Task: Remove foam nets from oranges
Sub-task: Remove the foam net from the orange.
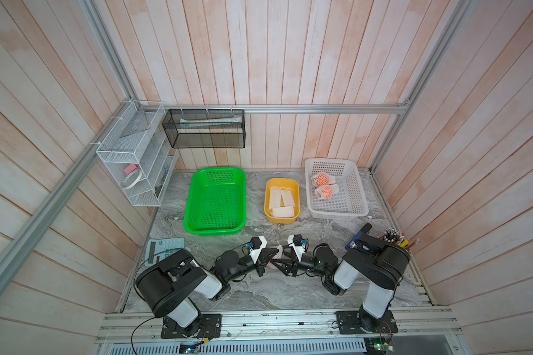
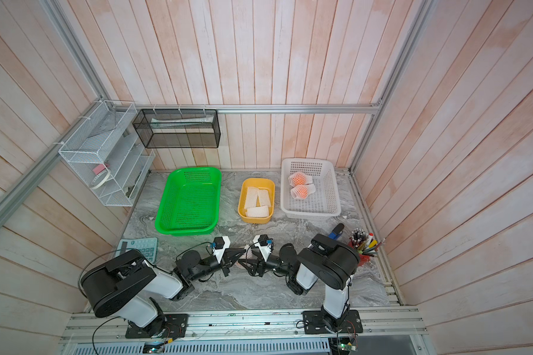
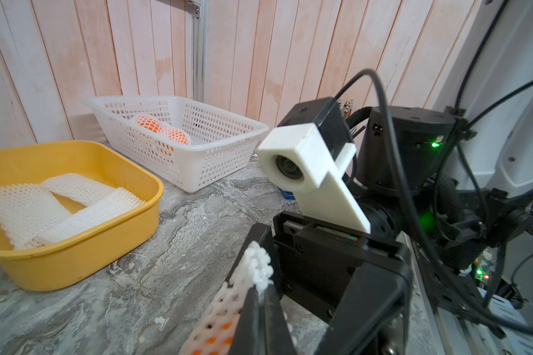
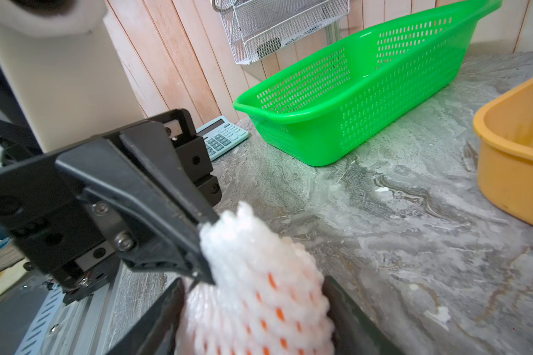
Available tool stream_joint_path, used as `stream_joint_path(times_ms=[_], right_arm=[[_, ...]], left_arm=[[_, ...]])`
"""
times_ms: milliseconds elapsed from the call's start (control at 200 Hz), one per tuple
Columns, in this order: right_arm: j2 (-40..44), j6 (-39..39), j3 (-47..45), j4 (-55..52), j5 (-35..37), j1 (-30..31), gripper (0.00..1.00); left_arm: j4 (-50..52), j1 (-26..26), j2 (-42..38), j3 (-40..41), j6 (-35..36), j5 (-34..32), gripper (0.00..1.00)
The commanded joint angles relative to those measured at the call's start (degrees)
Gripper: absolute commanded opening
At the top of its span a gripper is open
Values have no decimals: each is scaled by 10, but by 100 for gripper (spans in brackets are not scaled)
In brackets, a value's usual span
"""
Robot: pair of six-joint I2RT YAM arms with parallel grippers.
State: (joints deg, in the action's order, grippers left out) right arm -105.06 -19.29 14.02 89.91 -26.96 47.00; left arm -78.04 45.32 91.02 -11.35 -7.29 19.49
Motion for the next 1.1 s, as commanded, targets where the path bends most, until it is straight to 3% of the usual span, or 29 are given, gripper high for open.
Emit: stream_joint_path(times_ms=[0,205,425,810,1095], right_arm=[[-8,-17,0,54,-19,-4,66],[11,-21,-10,53,-16,-17,64],[23,-19,-7,40,-20,-18,56],[50,-9,4,-22,-23,-21,56],[72,1,8,-70,-3,-23,41]], left_arm=[[-4,-2,10,-3,-8,14,0],[1,-2,12,1,-5,14,0],[2,-3,21,-4,-7,21,0],[-17,-3,12,-2,-19,25,0],[5,-2,-55,-5,-41,75,0]])
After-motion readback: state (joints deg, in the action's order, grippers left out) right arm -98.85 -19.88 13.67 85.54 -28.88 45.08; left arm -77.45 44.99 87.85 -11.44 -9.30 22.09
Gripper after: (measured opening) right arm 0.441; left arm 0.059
